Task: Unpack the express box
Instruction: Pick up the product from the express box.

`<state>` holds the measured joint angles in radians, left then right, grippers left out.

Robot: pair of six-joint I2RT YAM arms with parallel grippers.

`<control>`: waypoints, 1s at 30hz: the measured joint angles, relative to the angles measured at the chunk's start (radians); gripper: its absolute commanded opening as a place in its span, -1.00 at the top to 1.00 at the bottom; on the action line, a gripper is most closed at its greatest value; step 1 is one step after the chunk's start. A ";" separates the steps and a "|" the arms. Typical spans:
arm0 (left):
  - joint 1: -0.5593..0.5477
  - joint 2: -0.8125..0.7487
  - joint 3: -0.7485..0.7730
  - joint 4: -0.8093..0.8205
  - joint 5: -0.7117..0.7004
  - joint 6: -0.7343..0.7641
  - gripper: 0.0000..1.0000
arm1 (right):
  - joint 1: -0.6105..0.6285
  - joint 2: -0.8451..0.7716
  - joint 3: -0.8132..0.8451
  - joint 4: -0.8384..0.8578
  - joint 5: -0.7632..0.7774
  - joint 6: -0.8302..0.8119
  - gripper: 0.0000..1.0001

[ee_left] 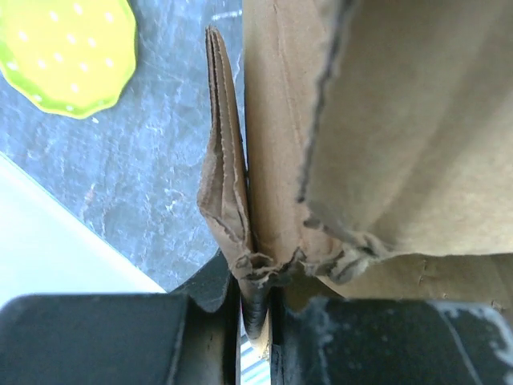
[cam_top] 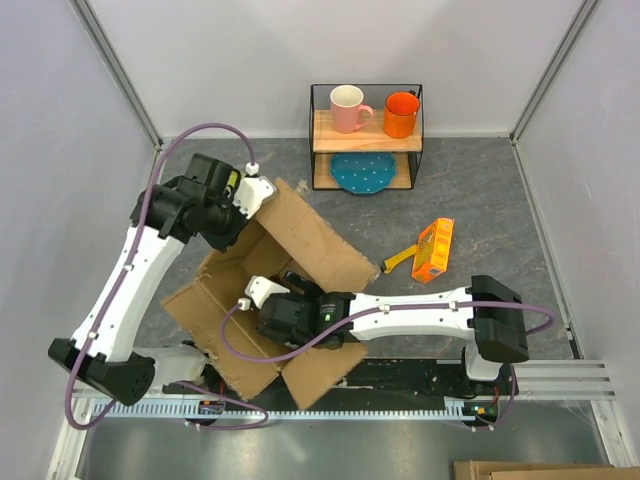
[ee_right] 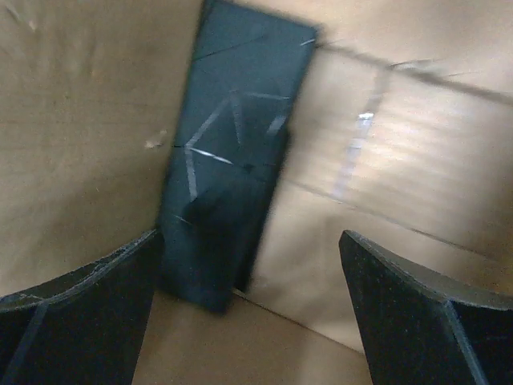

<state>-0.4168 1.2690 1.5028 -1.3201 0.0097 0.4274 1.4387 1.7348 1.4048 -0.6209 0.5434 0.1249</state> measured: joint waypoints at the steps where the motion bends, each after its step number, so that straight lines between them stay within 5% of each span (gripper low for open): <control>1: 0.000 -0.013 0.025 -0.004 0.011 0.008 0.97 | -0.002 0.000 -0.030 0.019 -0.007 0.005 -0.96; 25: 0.006 -0.035 -0.008 -0.016 0.052 0.057 0.97 | -0.051 0.189 -0.072 0.295 0.004 0.049 -0.96; 29: 0.011 -0.036 -0.014 -0.016 0.037 0.061 0.96 | -0.053 0.223 -0.056 0.323 0.033 0.048 -0.64; 30: 0.012 -0.036 -0.016 -0.017 0.033 0.061 0.96 | -0.055 0.231 -0.053 0.333 0.042 0.048 -0.39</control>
<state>-0.4046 1.2331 1.4872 -1.3373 0.0425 0.4881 1.3842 1.9656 1.3514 -0.2874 0.5858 0.1726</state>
